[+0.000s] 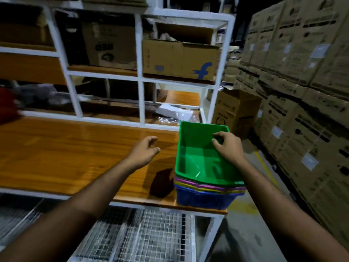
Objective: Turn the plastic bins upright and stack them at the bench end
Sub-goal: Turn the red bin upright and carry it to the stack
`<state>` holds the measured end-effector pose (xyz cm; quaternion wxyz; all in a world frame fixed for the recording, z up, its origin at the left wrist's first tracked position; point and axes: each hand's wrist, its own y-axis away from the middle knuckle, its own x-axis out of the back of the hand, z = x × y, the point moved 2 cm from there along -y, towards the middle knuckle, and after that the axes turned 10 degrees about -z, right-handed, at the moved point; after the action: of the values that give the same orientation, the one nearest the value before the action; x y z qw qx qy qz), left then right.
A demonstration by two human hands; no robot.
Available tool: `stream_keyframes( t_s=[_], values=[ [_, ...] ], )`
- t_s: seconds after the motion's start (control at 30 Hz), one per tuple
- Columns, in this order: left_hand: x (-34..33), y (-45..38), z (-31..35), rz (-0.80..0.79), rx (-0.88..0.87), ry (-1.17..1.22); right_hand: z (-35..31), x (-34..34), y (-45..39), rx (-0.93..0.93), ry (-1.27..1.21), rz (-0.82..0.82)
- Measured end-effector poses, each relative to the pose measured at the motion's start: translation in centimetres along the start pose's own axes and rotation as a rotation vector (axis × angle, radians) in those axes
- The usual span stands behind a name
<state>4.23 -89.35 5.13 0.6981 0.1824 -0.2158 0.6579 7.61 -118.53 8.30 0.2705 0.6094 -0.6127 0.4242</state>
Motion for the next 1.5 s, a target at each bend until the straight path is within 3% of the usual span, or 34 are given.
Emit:
stream_keyframes(
  t_s=[0.1, 0.27, 0.53, 0.8, 1.0, 1.2, 1.5],
  values=[
    [4.1, 3.1, -2.8, 0.13, -0.004, -0.313, -5.8, -3.5, -0.5, 0.15, 0.055, -0.071],
    [11.9, 9.5, -9.8, 0.251, 0.059, -0.499, -16.9, -11.0, 1.1, 0.394, 0.161, -0.2],
    [24.9, 20.7, -22.4, 0.239, 0.216, -0.724, -33.5, -25.1, 6.8, 0.678, 0.362, -0.24],
    [38.9, 29.2, -31.1, 0.256, 0.262, -0.841, -50.4, -36.1, 10.1, 0.702, 0.382, -0.307],
    [46.3, 31.1, -37.0, 0.273, 0.285, -0.88, -58.9, -42.2, 9.8, 0.715, 0.341, -0.351],
    [53.0, 28.7, -43.1, 0.267, 0.336, -0.916, -66.2, -49.4, 6.0, 0.719, 0.298, -0.406],
    [67.2, 18.7, -54.8, 0.203, 0.386, -0.986, -78.2, -62.9, -6.5, 0.656, 0.177, -0.447]
  ],
)
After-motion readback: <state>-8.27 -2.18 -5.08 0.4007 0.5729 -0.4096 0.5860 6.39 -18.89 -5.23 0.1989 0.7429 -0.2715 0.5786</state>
